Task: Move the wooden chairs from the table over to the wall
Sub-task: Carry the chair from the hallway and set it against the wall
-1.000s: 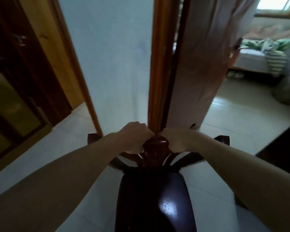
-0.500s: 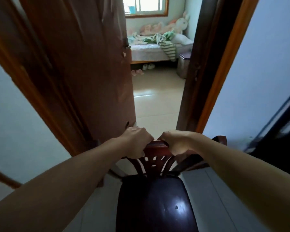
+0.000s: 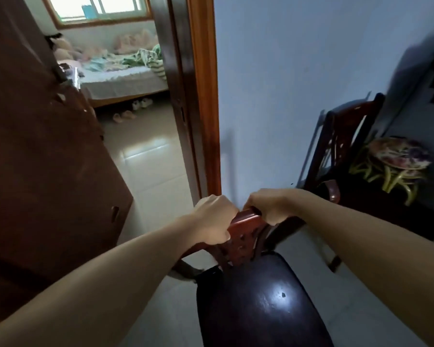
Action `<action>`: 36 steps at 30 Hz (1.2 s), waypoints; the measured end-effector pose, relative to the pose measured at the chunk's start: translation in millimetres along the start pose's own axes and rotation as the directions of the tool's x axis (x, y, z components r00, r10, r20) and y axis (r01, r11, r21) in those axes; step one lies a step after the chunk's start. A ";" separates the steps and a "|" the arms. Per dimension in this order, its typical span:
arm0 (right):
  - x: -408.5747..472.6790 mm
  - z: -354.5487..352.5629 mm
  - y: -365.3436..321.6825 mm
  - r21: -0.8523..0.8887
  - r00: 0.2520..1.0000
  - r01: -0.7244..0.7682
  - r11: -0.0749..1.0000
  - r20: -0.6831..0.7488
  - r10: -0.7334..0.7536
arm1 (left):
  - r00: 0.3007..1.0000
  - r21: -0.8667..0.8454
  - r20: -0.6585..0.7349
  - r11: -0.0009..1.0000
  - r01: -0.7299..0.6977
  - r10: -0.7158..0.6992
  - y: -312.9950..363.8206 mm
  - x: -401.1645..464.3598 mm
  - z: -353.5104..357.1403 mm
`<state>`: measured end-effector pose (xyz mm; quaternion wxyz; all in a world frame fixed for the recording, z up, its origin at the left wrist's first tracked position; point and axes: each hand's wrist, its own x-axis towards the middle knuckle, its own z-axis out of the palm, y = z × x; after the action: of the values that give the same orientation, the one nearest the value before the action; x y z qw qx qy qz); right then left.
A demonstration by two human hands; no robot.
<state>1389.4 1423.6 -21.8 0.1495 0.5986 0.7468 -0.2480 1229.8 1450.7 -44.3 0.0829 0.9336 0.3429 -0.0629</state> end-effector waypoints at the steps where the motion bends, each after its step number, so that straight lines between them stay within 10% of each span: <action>1: 0.2 -3.4 15.5 -0.017 1.000 -0.023 1.000 0.000 0.023 | 1.000 -0.011 -0.004 1.000 -0.015 0.015 6.0 16.1 -0.4; 20: 32.3 -68.9 262.5 -0.088 0.937 -0.344 0.935 0.034 0.347 | 0.970 -0.070 -0.082 0.970 -0.234 0.228 79.5 285.6 -15.1; 36: 68.9 -93.5 410.1 -0.058 0.991 -0.094 0.994 0.093 0.099 | 0.985 -0.028 -0.119 0.992 0.122 -0.124 130.8 398.4 -9.7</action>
<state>1777.0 1597.2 -58.3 0.2128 0.6173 0.7154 -0.2487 1617.0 1605.3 -89.8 0.0674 0.9118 0.4050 -0.0079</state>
